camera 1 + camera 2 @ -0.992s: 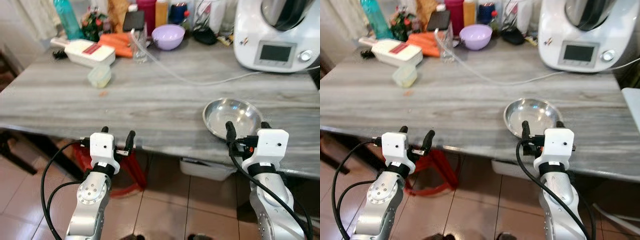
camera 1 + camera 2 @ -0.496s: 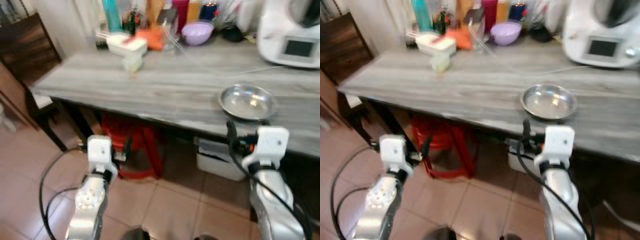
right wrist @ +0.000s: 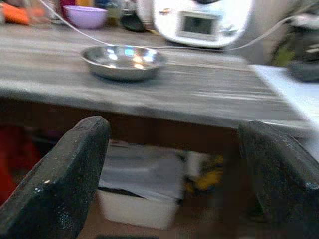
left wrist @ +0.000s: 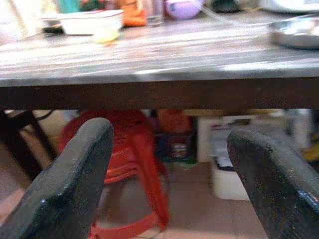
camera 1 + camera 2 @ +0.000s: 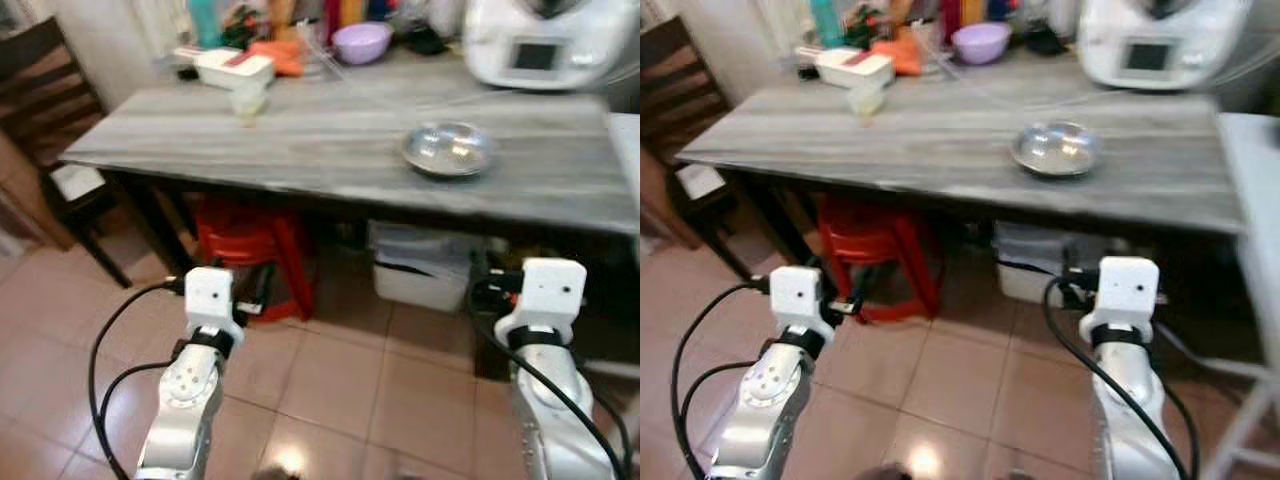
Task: Setting the table
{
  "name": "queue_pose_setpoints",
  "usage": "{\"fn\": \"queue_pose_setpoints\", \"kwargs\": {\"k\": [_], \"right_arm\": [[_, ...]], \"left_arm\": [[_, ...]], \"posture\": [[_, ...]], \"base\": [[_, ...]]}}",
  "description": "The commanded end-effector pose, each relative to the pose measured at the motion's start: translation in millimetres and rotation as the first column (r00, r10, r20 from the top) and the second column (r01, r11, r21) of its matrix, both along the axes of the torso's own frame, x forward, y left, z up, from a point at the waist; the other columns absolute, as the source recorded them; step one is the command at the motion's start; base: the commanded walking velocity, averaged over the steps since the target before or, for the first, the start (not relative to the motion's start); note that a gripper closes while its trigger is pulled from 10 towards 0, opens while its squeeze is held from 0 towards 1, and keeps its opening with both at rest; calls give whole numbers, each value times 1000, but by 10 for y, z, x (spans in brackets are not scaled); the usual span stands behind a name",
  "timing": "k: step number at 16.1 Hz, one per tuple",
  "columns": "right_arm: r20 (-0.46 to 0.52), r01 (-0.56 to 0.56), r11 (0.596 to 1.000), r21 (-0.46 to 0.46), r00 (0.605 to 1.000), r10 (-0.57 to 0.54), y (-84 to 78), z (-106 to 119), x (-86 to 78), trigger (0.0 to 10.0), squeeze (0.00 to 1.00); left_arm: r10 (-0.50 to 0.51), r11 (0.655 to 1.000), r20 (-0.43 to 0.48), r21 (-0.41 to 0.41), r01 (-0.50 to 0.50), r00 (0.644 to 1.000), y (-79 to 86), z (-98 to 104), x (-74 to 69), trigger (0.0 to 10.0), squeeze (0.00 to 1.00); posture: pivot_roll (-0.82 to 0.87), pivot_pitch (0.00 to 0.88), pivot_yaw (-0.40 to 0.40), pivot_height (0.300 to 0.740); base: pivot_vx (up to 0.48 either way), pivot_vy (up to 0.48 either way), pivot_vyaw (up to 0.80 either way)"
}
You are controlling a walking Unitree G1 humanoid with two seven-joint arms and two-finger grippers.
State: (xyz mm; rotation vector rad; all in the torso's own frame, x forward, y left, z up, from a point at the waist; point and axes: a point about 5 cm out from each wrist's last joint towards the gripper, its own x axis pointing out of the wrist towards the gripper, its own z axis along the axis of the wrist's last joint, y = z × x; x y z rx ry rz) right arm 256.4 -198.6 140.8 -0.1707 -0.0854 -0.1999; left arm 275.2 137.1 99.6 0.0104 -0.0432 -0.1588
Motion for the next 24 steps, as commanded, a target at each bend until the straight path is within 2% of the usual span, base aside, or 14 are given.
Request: {"fn": "queue_pose_setpoints", "kwargs": {"k": [1,4,7,11,14,24], "right_arm": [[15,0,1000,5,1000,0,62,-5,-1,10000,0],[-7,-13,997,79,1000,14,85,-28,0,10000,0],[-5,-16,999,49,1000,16,81,-18,-1,10000,0],[-6,-16,997,79,1000,17,76,-6,11,10000,0],[-9,-18,997,77,1000,19,72,-5,19,10000,0],[40,-28,998,60,999,26,59,75,-11,10000,0]], "left_arm": [[21,1000,-7,22,-21,1000,78,-18,-9,10000,0],[14,1000,-7,21,-14,1000,64,-18,-10,10000,0],[2,1000,5,20,-3,1000,49,-9,-5,10000,0],[-32,999,23,-18,33,999,24,30,3,10000,0],[-41,999,27,-20,41,999,12,47,13,10000,0],[-56,996,50,-61,59,997,-34,104,22,10000,0]], "posture": [[-133,106,89,740],[-135,108,89,740],[-134,107,86,740],[-138,105,83,740],[-138,104,82,740],[-143,104,82,740]], "base": [[-326,0,0],[-319,0,0],[-211,0,0],[0,0,0],[0,0,-637],[0,0,0]]}}
